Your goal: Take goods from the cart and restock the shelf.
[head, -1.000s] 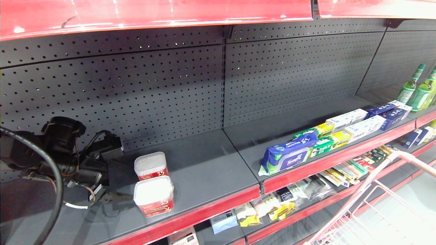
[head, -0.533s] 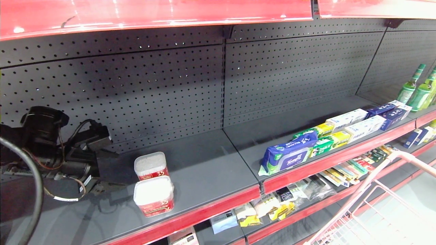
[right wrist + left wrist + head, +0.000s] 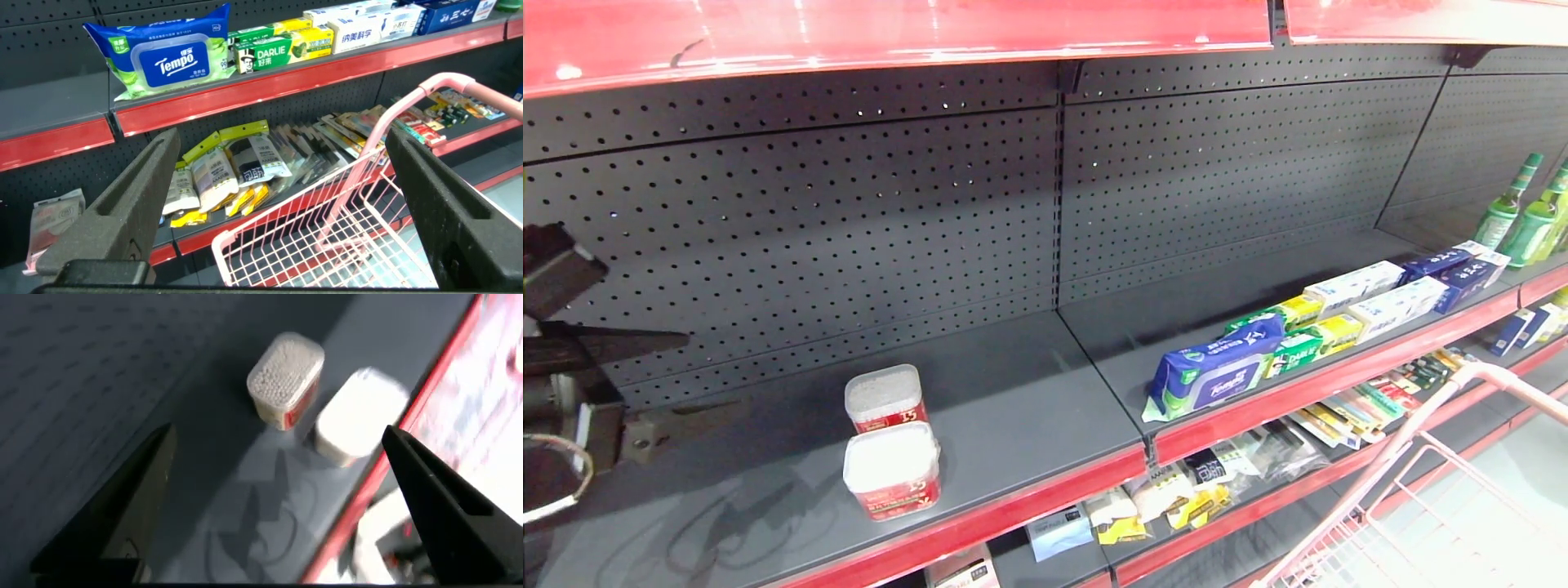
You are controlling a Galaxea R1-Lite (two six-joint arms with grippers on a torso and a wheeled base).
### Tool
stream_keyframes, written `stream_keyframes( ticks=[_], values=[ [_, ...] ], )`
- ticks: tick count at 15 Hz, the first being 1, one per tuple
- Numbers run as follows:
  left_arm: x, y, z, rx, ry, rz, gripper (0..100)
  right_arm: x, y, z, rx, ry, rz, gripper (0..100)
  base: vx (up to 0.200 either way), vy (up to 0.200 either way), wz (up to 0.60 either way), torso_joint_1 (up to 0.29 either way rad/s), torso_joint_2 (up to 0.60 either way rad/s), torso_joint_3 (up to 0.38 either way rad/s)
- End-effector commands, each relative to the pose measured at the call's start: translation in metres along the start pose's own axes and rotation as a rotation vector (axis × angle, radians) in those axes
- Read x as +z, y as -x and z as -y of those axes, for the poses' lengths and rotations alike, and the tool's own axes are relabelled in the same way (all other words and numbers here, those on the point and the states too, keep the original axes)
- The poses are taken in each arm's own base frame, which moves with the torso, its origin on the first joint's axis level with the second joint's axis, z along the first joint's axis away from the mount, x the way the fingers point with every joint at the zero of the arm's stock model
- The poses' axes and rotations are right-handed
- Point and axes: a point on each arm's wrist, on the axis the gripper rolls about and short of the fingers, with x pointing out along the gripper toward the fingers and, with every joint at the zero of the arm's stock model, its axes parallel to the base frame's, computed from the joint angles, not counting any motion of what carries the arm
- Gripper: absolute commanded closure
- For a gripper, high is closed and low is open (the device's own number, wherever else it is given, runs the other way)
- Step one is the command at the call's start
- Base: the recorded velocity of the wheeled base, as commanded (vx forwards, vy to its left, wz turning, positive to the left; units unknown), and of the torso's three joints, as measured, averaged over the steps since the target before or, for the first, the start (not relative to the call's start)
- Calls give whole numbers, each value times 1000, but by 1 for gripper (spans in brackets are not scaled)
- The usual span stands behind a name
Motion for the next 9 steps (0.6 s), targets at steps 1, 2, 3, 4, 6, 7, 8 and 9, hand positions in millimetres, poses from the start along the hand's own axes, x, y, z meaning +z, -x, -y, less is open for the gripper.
stream_keyframes(
  ticks=[1, 2, 3, 4, 6, 7, 8, 9],
  values=[
    [-30, 85, 76, 232, 104, 217, 0, 0, 0, 0, 0, 1, -1, 0, 0, 0, 0, 0, 0, 0],
    [-52, 99, 90, 290, 161, 258, 0, 0, 0, 0, 0, 1, -1, 0, 0, 0, 0, 0, 0, 0],
    [-76, 106, 101, 261, 182, 297, 0, 0, 0, 0, 0, 1, -1, 0, 0, 0, 0, 0, 0, 0],
    [-90, 111, 108, 233, 186, 325, 0, 0, 0, 0, 0, 1, -1, 0, 0, 0, 0, 0, 0, 0],
    [-132, 110, 125, 88, 227, 363, 0, 0, 0, 0, 0, 1, -1, 0, 0, 0, 0, 0, 0, 0],
    [-147, 100, 128, 134, 251, 339, 0, 0, 0, 0, 0, 1, -1, 0, 0, 0, 0, 0, 0, 0],
    [-160, 94, 132, 190, 271, 336, 0, 0, 0, 0, 0, 1, -1, 0, 0, 0, 0, 0, 0, 0],
    [-169, 87, 131, 267, 294, 305, 0, 0, 0, 0, 0, -1, -1, 0, 0, 0, 0, 0, 0, 0]
  ],
)
